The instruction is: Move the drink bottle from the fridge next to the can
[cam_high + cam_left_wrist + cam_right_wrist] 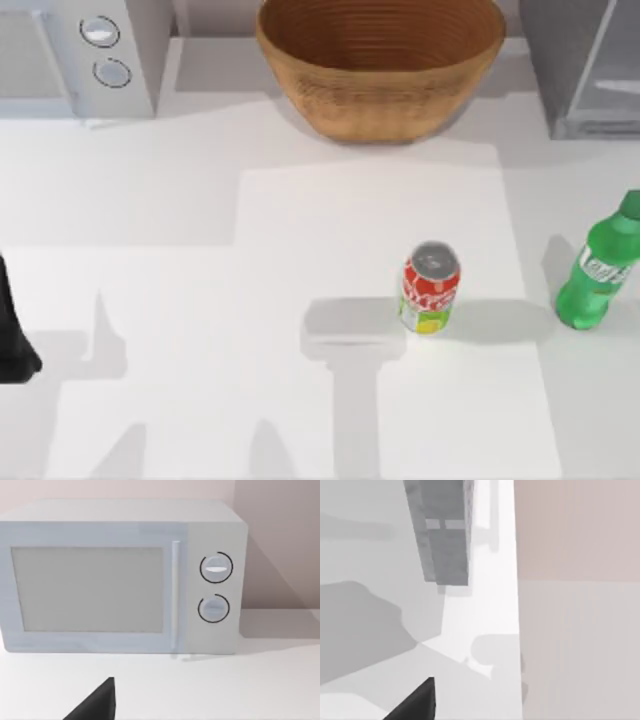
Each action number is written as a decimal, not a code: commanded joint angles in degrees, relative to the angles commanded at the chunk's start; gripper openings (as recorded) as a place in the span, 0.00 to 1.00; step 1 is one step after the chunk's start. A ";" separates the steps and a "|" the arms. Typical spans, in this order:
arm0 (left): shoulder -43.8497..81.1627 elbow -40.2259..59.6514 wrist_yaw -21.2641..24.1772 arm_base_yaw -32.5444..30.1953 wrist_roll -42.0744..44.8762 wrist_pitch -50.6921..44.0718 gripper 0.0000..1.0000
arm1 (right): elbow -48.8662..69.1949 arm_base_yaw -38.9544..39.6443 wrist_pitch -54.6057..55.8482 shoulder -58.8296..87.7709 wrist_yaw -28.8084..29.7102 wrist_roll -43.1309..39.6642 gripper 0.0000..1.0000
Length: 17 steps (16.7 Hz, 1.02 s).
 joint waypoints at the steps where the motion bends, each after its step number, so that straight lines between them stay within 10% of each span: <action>1: 0.00 0.00 0.00 0.00 0.00 0.00 1.00 | 0.00 0.00 0.00 0.00 0.00 0.00 1.00; 8: 0.00 0.00 0.00 0.00 0.00 0.00 1.00 | -0.28 6.35 8.34 0.30 1.21 9.34 1.00; 17: 0.00 0.00 0.00 0.00 0.00 0.00 1.00 | -1.08 32.75 43.73 1.20 7.76 54.39 1.00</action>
